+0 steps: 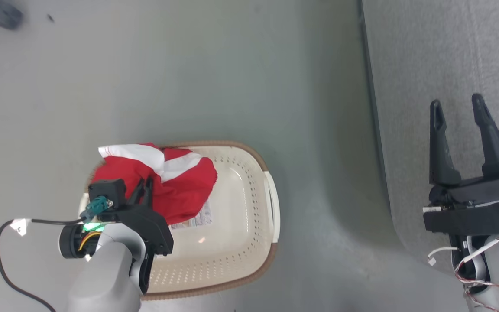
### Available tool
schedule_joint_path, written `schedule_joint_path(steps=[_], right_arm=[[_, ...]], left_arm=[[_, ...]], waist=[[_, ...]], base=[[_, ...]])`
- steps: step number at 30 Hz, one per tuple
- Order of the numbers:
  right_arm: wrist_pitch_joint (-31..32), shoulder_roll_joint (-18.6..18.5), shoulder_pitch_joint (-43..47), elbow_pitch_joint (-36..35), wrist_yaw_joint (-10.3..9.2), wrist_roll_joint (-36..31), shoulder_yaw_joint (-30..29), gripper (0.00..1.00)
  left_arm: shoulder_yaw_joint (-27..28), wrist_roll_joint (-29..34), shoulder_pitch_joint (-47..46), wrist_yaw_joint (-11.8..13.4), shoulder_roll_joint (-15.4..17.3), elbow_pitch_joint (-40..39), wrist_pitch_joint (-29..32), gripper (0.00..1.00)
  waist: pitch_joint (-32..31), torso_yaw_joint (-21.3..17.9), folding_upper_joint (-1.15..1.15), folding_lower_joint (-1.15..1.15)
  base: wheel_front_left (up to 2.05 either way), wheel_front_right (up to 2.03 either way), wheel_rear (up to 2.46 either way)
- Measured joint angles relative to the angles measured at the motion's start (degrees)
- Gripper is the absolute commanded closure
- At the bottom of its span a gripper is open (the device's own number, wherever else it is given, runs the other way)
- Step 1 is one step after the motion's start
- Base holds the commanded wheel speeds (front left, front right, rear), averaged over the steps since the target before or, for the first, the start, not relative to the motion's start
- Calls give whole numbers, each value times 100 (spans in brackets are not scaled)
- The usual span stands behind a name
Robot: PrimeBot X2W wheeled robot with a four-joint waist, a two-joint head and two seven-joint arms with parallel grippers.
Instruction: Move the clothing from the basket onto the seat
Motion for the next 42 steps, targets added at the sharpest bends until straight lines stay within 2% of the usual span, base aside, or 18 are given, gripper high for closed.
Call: schedule_joint_path(steps=[9,23,32,42], right_arm=[[-4,2,320,375,1,24,-19,0],[-46,129,923,843,2,77,67,0],[-46,252,1499,909,1,87,178,0],[-38,272,2017,724,-27,125,211,0]], left_arm=[[-13,1,376,-193,-7,-390,-27,100],[82,166,1215,-194,199,-1635,-29,100],[181,401,2164,-29,372,-2575,-29,100],[232,509,3014,168,448,-3730,-29,100]], waist=[[-762,221,0,0],[-1984,425,0,0],[-2824,459,-1,0],[-3445,417,0,0]], base=[[0,0,0],[0,0,0],[0,0,0],[0,0,0]])
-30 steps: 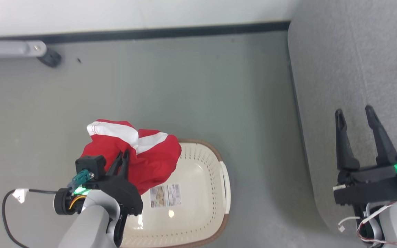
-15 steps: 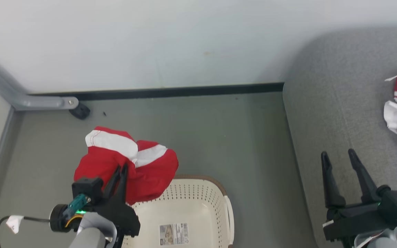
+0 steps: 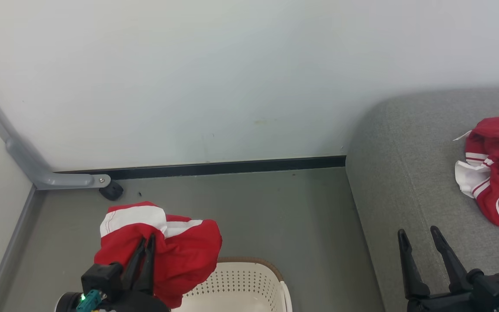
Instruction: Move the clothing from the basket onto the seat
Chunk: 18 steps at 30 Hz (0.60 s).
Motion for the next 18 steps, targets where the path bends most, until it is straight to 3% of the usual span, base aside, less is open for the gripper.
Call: schedule_joint_path(steps=[18], right_arm=[[180,63,238,-363,-7,-1,218,0]], left_arm=[[-467,249,357,-69,-26,-1824,0,100]], waist=[[-211,-130,1,1]], base=[[0,0,0]])
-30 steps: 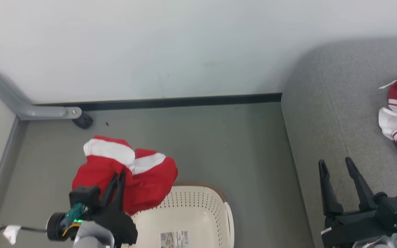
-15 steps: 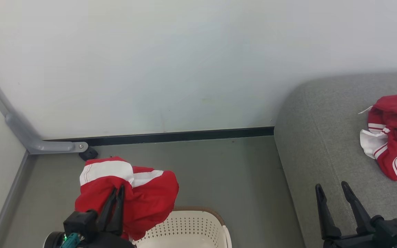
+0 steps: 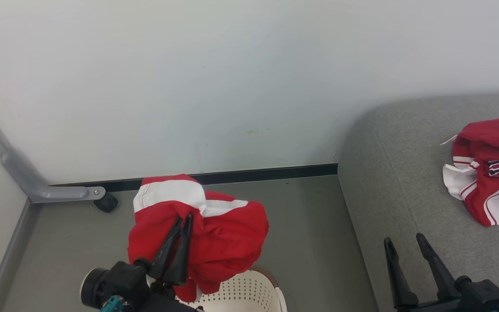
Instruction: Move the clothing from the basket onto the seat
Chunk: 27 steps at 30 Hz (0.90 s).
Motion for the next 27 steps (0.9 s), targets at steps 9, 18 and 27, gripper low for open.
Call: schedule_joint_path(steps=[9,18,27], right_arm=[[73,44,71,-64,1,0,114,0],[162,90,208,-103,9,0,250,0],[220,135,283,-181,9,2,312,0]], left_arm=[[-491,45,-3,-174,-103,-478,174,100],[-671,44,-3,-190,-137,-651,393,100],[-713,41,-4,-180,-168,-771,578,100]], waist=[[-46,-58,0,0],[-98,-69,0,0],[-123,-63,0,0]], base=[[0,0,0],[0,0,0],[0,0,0]])
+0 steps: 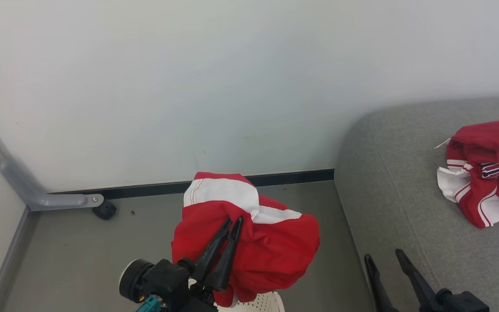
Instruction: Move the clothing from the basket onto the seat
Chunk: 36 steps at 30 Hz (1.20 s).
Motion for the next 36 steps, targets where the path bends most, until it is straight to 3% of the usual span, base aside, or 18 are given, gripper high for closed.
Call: schedule_joint_path(steps=[9,17,25,36], right_arm=[[60,1,20,-101,89,0,224,0],[252,191,18,-108,334,0,1185,0],[361,255,-24,5,422,97,1881,0],[397,277,-1026,512,431,320,2131,0]], left_arm=[[-111,-23,-15,49,-26,-25,136,100],[-164,-55,-69,46,-48,19,244,100],[-235,-94,-109,42,-55,85,288,100],[-311,-101,-149,78,-81,63,291,100]], waist=[[-5,86,0,0],[-3,289,0,0],[-41,500,0,0],[4,733,0,0]], base=[[0,0,0],[0,0,0],[0,0,0],[0,0,0]])
